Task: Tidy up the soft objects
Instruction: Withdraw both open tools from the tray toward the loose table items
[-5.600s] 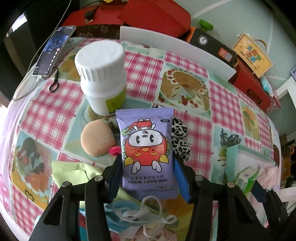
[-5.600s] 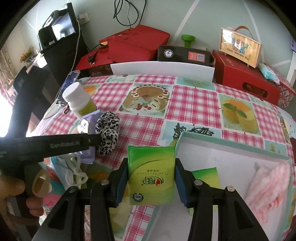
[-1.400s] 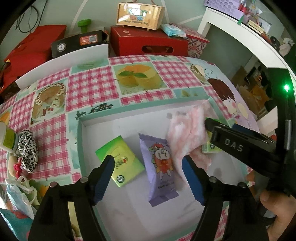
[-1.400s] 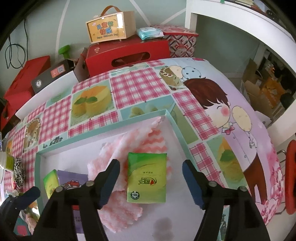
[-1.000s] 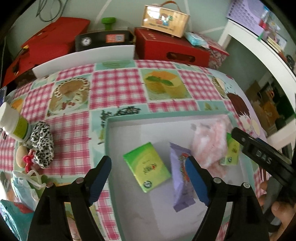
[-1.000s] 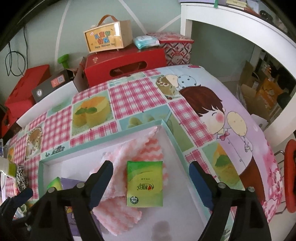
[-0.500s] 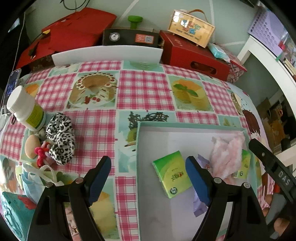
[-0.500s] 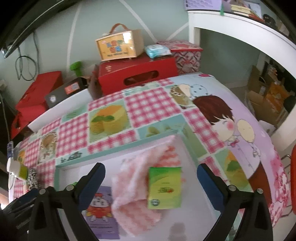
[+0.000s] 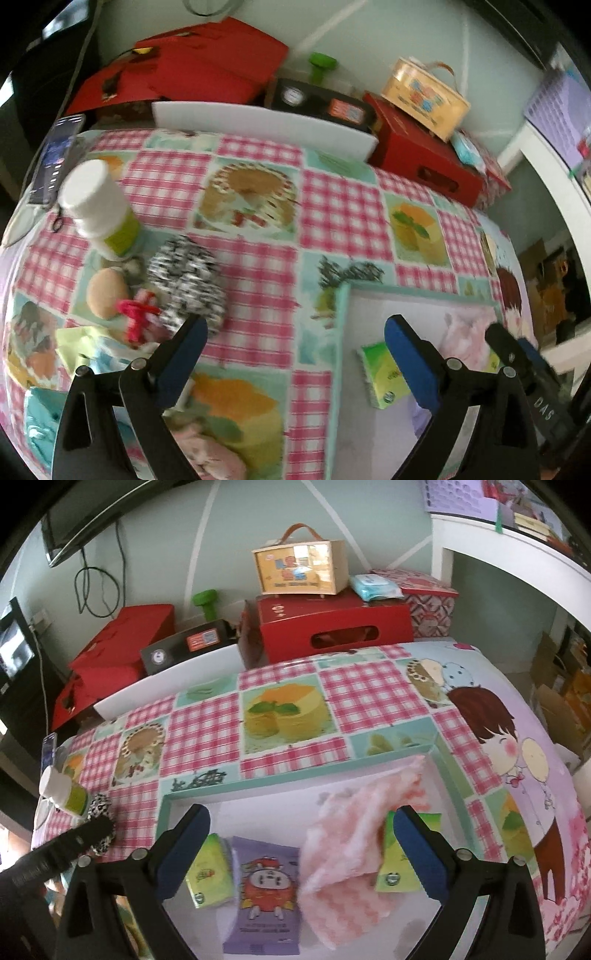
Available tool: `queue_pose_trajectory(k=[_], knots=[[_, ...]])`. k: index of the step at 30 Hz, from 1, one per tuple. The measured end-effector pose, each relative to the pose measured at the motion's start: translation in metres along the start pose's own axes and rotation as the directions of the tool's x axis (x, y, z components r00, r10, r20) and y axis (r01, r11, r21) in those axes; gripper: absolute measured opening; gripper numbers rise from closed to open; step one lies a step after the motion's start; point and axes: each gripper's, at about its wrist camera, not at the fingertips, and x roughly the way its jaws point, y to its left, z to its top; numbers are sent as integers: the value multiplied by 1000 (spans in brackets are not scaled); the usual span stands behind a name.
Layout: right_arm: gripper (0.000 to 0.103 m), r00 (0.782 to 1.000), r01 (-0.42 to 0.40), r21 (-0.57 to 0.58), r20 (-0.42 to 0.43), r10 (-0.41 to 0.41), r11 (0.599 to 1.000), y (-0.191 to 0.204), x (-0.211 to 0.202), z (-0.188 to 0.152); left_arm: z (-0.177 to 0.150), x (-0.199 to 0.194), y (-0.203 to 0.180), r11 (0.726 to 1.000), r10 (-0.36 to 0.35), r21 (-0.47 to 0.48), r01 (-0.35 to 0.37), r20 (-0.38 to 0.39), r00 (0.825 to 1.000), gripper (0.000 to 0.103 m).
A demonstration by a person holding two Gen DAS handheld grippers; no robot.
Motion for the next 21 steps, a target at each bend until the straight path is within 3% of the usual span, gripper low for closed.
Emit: queue_pose_trajectory(k=[9,21], knots=[[101,999,-36,-41,-13,35,999,23,3,-3,10,-18,73,986,103,-138,-97,34,994,97],[101,991,-126,-146,-58,118,981,78,13,-16,5,-20,123,964,119,-237,-117,-7,993,97]])
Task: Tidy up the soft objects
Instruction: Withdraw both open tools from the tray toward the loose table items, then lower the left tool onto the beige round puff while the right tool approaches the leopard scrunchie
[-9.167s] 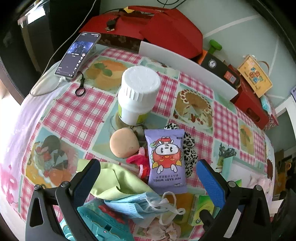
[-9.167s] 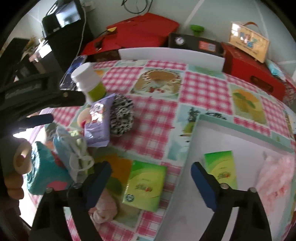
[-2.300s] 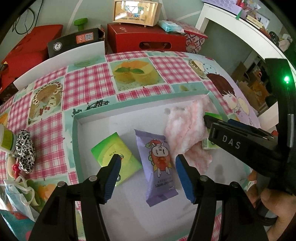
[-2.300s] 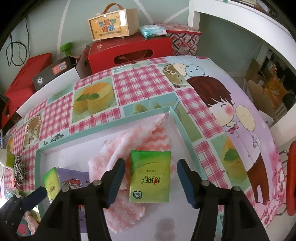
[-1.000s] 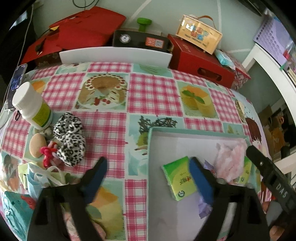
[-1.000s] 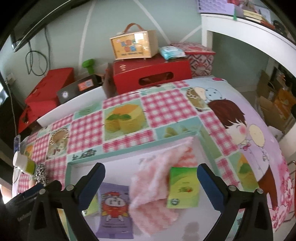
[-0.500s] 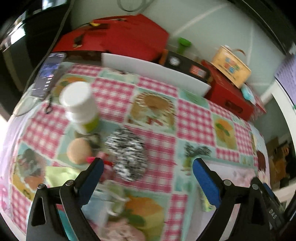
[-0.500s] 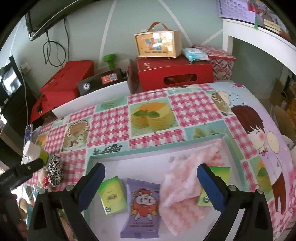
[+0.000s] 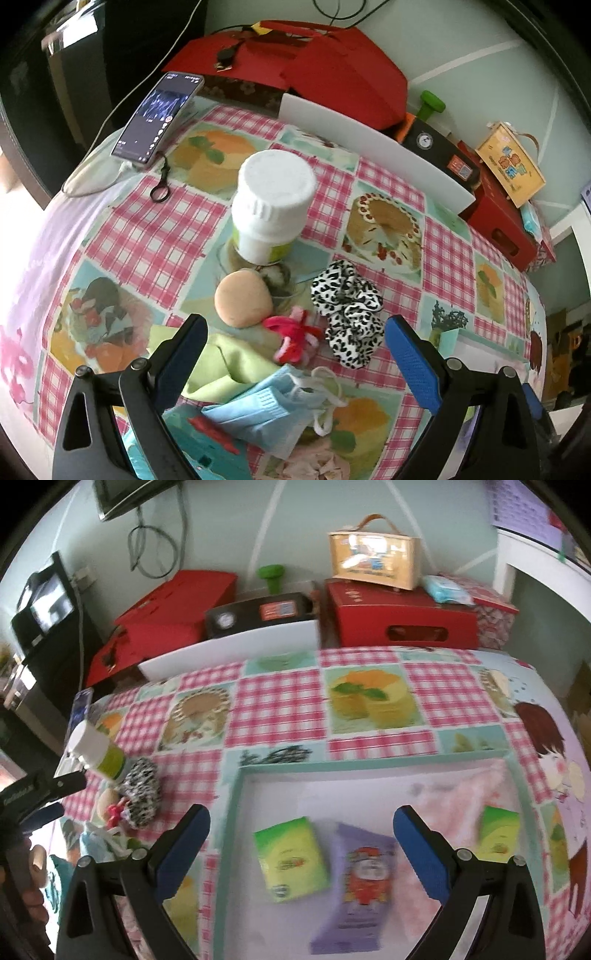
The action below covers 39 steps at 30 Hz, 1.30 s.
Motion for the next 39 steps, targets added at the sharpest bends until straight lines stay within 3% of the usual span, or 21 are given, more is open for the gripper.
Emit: queue_pose_trajectory(k=[13,26,39], knots=[[101,989,-149,-138,-1,151,979,85,28,-3,7,20,30,992,34,-116,-38,-37,999,97],[100,982,-188,-214,-58,180,958,127,63,-7,15,42,27,988,43,-142,-52,-69,997,96],[86,975,-207,-220,-122,183,953,137,89,-11,19,60,23,988,39,-143,-53,-101,994,96]])
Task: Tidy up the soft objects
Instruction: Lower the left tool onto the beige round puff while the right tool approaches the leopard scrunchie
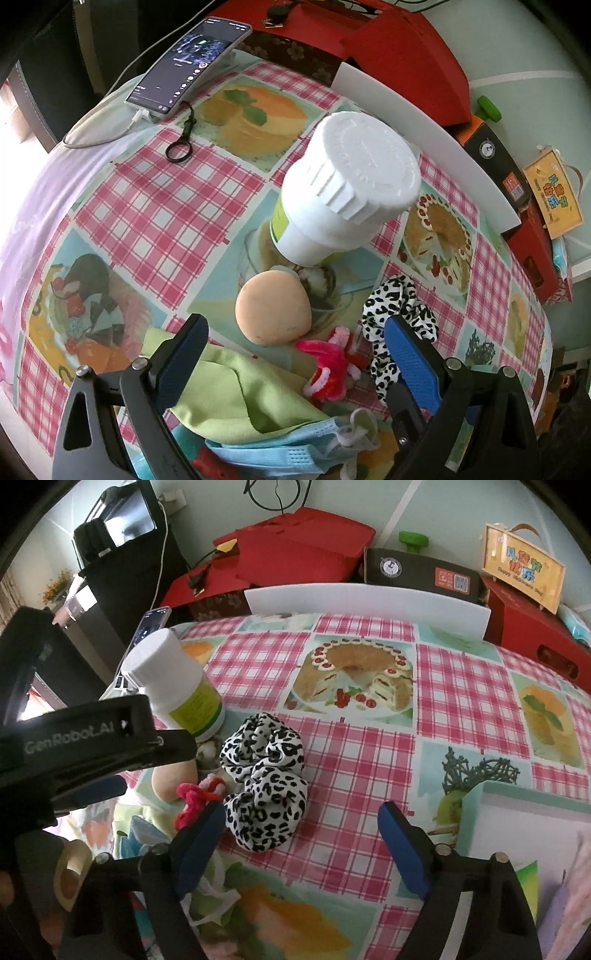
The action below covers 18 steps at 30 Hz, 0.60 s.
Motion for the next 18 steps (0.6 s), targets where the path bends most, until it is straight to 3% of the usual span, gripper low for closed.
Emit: queue_pose_trajectory(k=[9,14,16,18], knots=[[74,999,-38,-6,-14,38,999,5,8,-1,-2,2,0,1000,-21,1,21,-26,999,96],[58,998,-63,2,-24,63,998,3,12,-1,4,10,2,1000,9,-5,-10,-58,998,96],[53,997,-72,8,-26,72,997,3,13,-2,6,16,3,1000,22,-16,-23,-82,996,86],[49,997,-77,13,-26,77,997,2,13,-2,9,21,3,999,35,-20,-38,-99,994,84]])
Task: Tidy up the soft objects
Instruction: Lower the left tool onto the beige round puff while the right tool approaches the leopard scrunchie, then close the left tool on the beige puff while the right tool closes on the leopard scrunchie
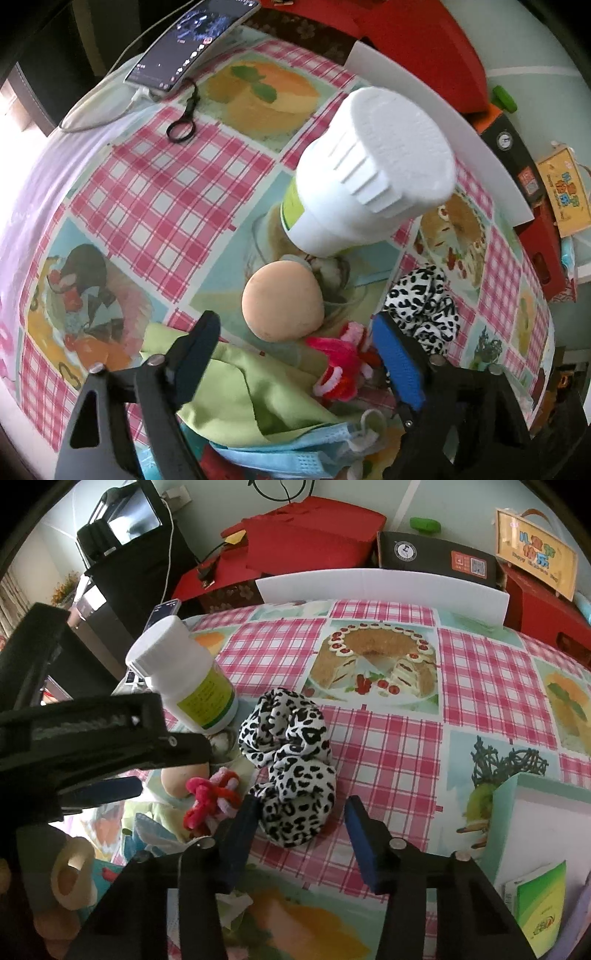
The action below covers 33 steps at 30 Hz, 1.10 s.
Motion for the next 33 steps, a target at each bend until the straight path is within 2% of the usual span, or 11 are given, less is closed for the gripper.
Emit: queue_pose_trajectory(k=[4,11,13,16,20,33], knots=[[46,1000,-8,1,-1,8,1000,0,-1,-1,4,11,-7,999,33,5,-33,-29,999,81],[45,1000,-20,20,-1,20,1000,-3,-2,-2,20,29,-21,996,90,6,-90,-58,994,72],[41,1000,-23,26,1,23,999,-5,-3,-2,25,31,-23,995,98,1,-98,-55,994,63],[40,1000,-28,38,2,28,999,-9,-4,-2,33,29,-21,994,107,0,-107,-46,993,51],[37,999,-34,43,3,33,999,-10,-5,-2,31,27,-18,993,119,23,-119,-23,993,50],[27,999,-40,57,13,39,998,-15,-9,-2,-3,-2,-11,999,31,19,-34,109,994,48]])
